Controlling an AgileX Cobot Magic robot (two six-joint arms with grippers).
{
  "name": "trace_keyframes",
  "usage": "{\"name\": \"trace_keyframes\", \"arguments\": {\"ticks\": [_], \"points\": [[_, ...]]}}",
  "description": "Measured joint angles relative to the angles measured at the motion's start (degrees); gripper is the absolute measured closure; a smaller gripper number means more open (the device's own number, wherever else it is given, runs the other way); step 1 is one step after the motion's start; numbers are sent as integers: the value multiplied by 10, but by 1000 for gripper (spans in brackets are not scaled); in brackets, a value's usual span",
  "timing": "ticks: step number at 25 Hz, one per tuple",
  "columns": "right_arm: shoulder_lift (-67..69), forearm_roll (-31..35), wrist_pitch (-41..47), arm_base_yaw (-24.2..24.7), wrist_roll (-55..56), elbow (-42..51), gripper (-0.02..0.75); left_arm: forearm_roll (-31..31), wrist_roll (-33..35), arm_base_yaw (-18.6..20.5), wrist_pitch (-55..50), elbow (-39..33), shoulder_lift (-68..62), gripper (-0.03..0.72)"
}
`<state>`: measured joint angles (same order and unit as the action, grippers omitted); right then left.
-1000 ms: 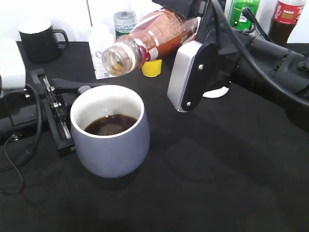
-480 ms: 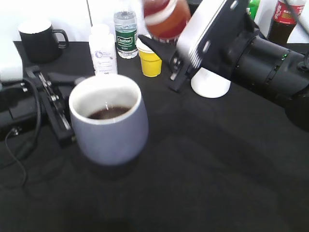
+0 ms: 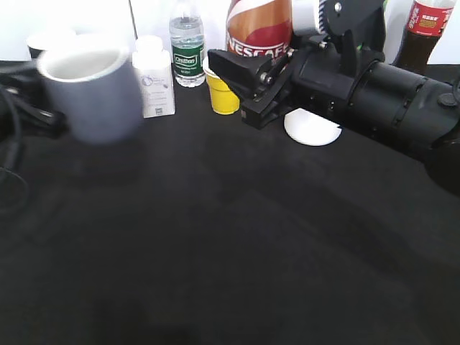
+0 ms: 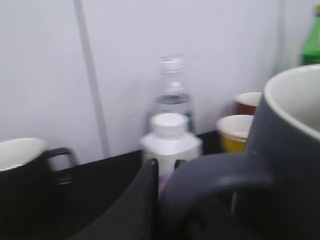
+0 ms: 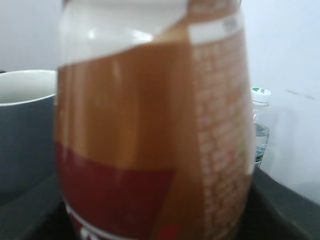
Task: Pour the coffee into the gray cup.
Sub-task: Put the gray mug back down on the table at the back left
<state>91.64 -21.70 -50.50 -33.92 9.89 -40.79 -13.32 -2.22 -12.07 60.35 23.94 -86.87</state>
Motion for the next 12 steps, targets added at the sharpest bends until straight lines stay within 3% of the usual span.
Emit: {"name": "trace_keyframes", "arguments": {"ticks": [7, 12], "points": [[0, 0, 2, 0, 0, 0, 204, 77, 34, 93, 48, 15, -108, 626], [0, 0, 3, 0, 0, 0, 204, 79, 35, 98, 47, 136, -237, 624]]}}
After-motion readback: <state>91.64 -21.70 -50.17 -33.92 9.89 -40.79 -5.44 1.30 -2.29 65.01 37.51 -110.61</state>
